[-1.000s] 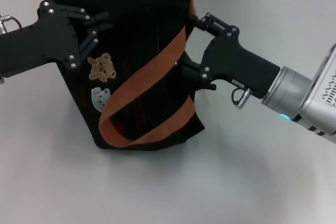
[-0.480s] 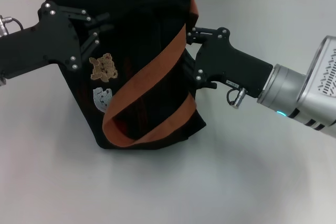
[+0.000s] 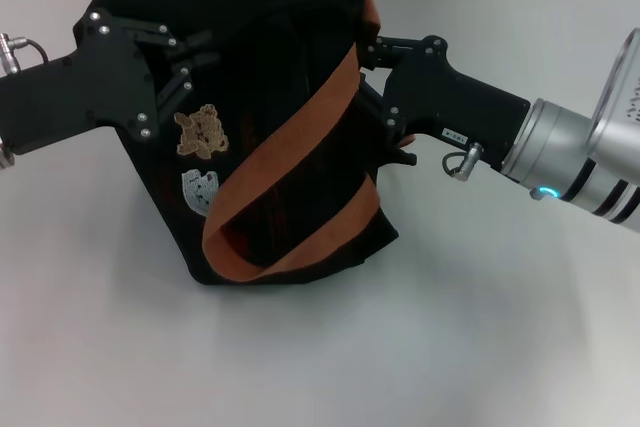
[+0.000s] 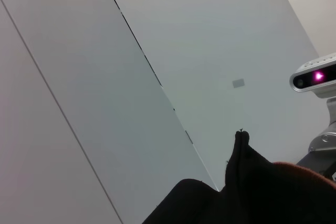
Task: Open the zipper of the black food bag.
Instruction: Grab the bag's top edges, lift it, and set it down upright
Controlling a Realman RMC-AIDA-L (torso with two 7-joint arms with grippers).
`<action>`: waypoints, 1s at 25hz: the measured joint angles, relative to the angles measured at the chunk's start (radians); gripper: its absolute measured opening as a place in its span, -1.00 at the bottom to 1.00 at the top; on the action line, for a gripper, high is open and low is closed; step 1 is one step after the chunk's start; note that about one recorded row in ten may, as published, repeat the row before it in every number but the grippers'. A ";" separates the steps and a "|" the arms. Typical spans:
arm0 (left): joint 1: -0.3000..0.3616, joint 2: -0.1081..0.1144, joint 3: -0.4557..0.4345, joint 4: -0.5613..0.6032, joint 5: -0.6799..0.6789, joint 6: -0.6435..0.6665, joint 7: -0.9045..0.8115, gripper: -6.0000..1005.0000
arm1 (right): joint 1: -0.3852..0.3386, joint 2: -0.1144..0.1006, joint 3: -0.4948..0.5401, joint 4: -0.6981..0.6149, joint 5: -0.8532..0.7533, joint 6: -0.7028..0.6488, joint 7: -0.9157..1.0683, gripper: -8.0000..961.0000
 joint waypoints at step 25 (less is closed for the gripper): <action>0.006 0.000 0.019 -0.010 -0.005 -0.007 0.003 -0.85 | 0.020 -0.001 -0.022 -0.009 -0.022 0.000 0.020 -0.80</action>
